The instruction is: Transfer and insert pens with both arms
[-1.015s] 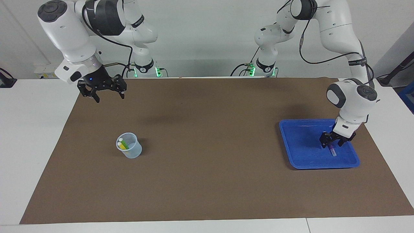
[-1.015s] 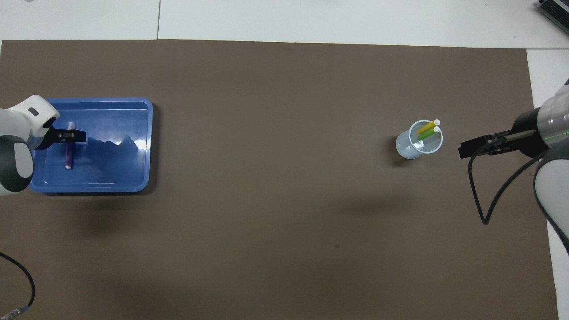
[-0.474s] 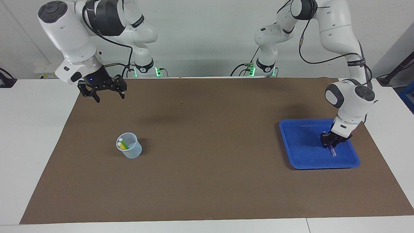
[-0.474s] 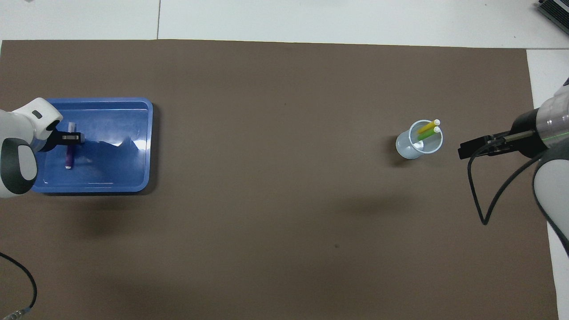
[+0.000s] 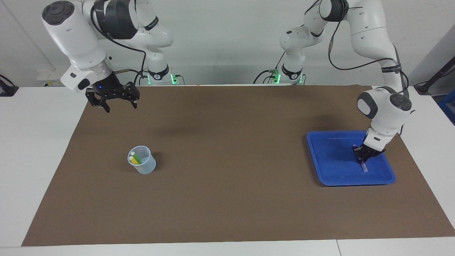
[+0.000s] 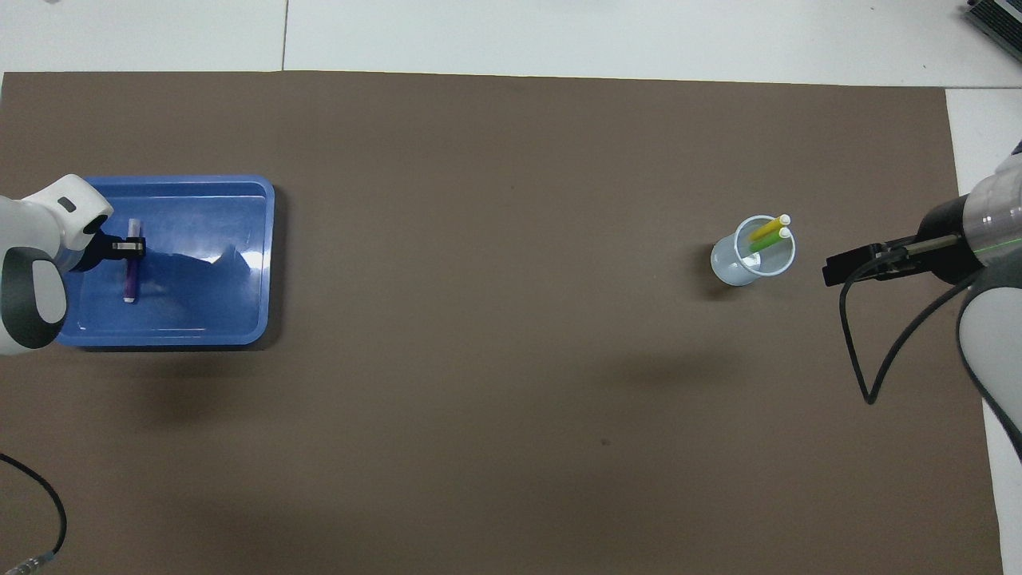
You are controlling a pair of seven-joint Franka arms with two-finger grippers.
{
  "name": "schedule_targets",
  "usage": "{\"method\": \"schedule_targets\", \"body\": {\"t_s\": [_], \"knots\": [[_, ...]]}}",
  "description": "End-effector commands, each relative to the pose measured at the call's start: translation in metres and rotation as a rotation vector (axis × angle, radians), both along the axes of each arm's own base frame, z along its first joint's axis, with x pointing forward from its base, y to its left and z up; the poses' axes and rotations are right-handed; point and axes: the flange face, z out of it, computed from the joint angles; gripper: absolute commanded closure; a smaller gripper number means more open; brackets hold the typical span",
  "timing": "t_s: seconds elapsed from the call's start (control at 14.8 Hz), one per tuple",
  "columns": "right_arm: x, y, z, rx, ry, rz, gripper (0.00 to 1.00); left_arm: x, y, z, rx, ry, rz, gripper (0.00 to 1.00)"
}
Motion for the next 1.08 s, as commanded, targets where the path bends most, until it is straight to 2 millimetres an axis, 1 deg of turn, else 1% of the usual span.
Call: {"method": "schedule_targets", "body": {"t_s": [0.0, 0.07, 0.14, 0.34, 0.41, 0.47, 0.54, 0.61, 0.74, 0.88, 0.95, 1.01], "knots": [[-0.010, 0.003, 0.001, -0.019, -0.002, -0.017, 0.00, 0.015, 0.001, 0.019, -0.021, 0.027, 0.018, 1.00], [-0.011, 0.002, -0.002, -0.019, 0.001, -0.017, 0.00, 0.022, -0.002, 0.025, -0.061, 0.030, 0.044, 1.00], [-0.011, 0.003, -0.002, -0.019, 0.001, -0.017, 0.00, 0.027, -0.009, 0.032, -0.106, 0.023, 0.071, 1.00], [-0.013, 0.004, -0.003, -0.018, 0.009, -0.014, 0.00, 0.029, -0.018, 0.046, -0.245, 0.000, 0.232, 1.00], [-0.014, 0.004, -0.006, -0.018, 0.010, -0.014, 0.00, 0.029, -0.026, 0.052, -0.265, 0.009, 0.296, 1.00], [-0.015, 0.004, -0.007, -0.018, 0.009, -0.015, 0.00, 0.030, -0.043, 0.061, -0.278, 0.008, 0.353, 1.00], [-0.014, 0.004, -0.006, -0.017, 0.007, -0.016, 0.00, 0.030, -0.052, 0.070, -0.291, 0.006, 0.419, 1.00], [-0.015, 0.003, -0.006, -0.016, 0.012, -0.019, 0.00, 0.029, -0.066, 0.080, -0.303, 0.018, 0.464, 1.00], [-0.014, 0.005, -0.006, -0.013, 0.006, -0.027, 0.00, 0.022, -0.094, 0.097, -0.347, 0.073, 0.590, 1.00], [-0.016, 0.015, -0.008, -0.013, -0.002, -0.008, 0.00, 0.014, -0.120, 0.112, -0.373, 0.115, 0.666, 1.00], [-0.018, 0.016, -0.008, -0.013, 0.001, 0.006, 0.00, 0.010, -0.133, 0.118, -0.392, 0.139, 0.715, 1.00], [-0.018, 0.015, -0.009, -0.008, 0.008, 0.028, 0.00, 0.008, -0.150, 0.125, -0.420, 0.155, 0.763, 1.00]]}}
